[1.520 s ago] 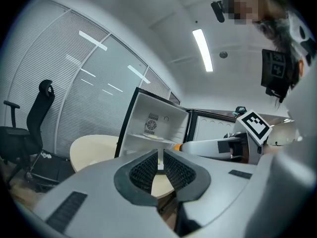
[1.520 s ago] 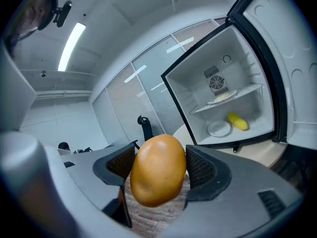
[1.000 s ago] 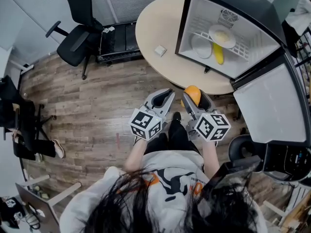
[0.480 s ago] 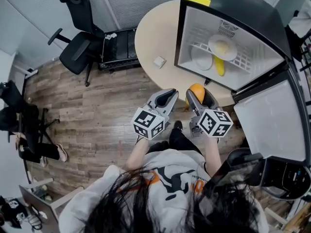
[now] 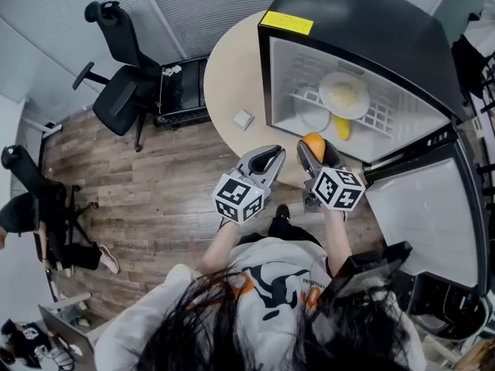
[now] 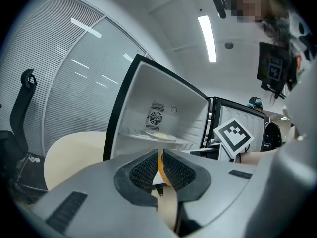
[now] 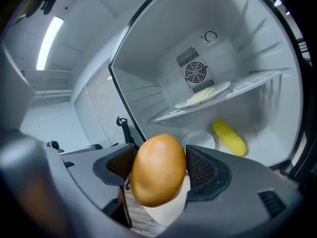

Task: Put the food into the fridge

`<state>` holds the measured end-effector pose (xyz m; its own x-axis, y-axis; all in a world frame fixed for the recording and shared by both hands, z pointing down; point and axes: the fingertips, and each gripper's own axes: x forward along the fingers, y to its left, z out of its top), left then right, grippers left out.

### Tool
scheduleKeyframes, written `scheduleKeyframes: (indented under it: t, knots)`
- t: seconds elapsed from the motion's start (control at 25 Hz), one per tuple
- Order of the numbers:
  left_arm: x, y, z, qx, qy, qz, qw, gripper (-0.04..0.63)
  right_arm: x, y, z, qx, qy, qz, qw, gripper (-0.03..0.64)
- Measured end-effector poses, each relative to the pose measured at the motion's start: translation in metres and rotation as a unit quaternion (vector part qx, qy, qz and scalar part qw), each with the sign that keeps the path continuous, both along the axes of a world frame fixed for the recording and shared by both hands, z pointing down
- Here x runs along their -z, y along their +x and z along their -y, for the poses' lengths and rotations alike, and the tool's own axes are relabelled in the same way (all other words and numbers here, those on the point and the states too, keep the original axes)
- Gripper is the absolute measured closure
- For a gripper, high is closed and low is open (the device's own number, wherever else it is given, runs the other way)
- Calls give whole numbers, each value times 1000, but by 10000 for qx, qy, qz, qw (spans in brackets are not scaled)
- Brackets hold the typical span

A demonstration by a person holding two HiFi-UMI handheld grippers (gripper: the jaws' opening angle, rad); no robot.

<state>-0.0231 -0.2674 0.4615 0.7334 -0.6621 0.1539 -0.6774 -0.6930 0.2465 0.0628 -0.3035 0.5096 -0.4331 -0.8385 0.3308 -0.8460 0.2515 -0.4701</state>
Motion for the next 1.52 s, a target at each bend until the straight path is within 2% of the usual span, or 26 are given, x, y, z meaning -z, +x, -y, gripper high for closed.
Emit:
scheduleKeyframes:
  t: [0.32, 0.64, 1.04, 1.2, 1.52]
  knots:
    - [-14, 18, 33, -90, -169, 59, 9998, 554, -36, 17, 55, -301, -166, 159, 9993, 296]
    - [-24, 26, 51, -127, -315, 142, 9993, 554, -73, 33, 92, -933, -389, 1116, 9886, 296]
    - [-32, 24, 60, -137, -401, 203, 9989, 554, -81, 58, 113, -1640, -286, 1357, 9767, 296]
    - [-35, 23, 62, -126, -435, 225, 9987, 554, -82, 59, 117, -1669, -314, 1391, 9756, 296]
    - [-37, 23, 65, -124, -458, 202, 9987, 554, -74, 45, 114, -1171, -127, 847, 9894, 296]
